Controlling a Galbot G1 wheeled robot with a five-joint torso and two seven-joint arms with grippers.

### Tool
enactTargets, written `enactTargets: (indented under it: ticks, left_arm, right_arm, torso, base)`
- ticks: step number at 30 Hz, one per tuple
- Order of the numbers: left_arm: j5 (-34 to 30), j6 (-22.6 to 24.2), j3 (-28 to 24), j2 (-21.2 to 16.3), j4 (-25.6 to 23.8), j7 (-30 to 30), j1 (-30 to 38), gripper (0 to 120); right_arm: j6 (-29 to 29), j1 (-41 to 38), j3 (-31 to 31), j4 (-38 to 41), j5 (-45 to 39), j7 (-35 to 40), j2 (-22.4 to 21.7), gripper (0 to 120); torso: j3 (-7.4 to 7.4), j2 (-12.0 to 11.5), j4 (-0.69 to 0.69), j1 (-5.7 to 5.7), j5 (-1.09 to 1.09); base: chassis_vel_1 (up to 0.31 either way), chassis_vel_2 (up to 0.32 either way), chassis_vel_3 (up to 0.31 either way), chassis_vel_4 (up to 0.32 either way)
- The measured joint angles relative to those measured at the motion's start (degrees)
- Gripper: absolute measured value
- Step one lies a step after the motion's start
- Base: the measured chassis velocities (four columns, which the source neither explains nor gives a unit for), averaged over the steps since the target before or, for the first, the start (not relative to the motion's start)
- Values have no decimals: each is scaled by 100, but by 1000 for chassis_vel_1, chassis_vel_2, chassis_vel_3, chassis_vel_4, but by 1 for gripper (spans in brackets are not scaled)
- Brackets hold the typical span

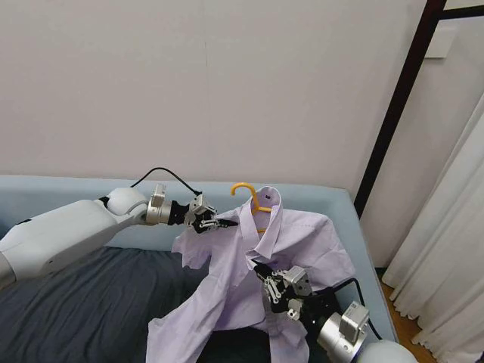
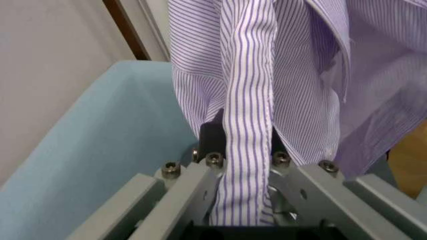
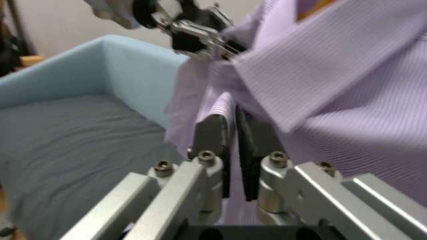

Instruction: Pick up the clothes from the sofa and hang them on the clothes hanger.

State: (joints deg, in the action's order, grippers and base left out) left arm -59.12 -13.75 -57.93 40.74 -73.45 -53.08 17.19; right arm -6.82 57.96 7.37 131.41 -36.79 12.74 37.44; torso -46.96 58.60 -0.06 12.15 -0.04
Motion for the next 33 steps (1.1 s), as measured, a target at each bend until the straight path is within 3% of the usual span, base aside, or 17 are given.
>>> enactTargets:
  ticks: [1, 3, 5, 12, 21, 24, 31, 33]
  left_arm:
    - [0, 0, 0, 0, 0, 0, 0, 1]
    - [-54, -5, 0, -45, 13, -19, 48, 1]
    - [-60, -9, 2, -57, 23, -22, 55, 1]
    - [-93, -51, 175, -265, 79, -36, 16, 1]
    - [-75, -296, 406, -569, 221, -218, -247, 1]
    - [44, -392, 577, -679, 137, -356, -435, 1]
    - [298, -530, 770, -717, 2, -516, -695, 1]
    - [405, -563, 820, -694, -56, -548, -767, 1]
  right_arm:
    - [0, 0, 0, 0, 0, 0, 0, 10]
    - [38, 254, -349, -24, 48, 50, -23, 23]
    - [42, 322, -437, 4, 57, 72, -37, 26]
    - [116, 918, -947, 440, 321, 3, -302, 53]
    - [471, 1640, -1131, 571, 966, -72, -411, 85]
    - [482, 1409, -1304, 537, 673, 87, -581, 98]
    - [320, 533, -1323, 345, 21, 25, -1183, 100]
    - [240, 54, -1176, 196, -428, -225, -1668, 100]
  torso:
    - [0, 0, 0, 0, 0]
    - [0, 0, -2, 0, 0]
    - [0, 0, -2, 0, 1]
    - [0, 0, -2, 0, -1]
    - [0, 1, -1, 0, -1]
    - [1, 1, -1, 0, 0]
    - [0, 0, -1, 0, 1]
    - [0, 1, 0, 0, 1]
  base:
    - [0, 0, 0, 0]
    - [0, 0, 0, 0]
    - [0, 0, 0, 0]
    - [0, 0, 0, 0]
    - [0, 0, 0, 0]
    - [0, 0, 0, 0]
    - [0, 0, 0, 0]
    - [0, 0, 0, 0]
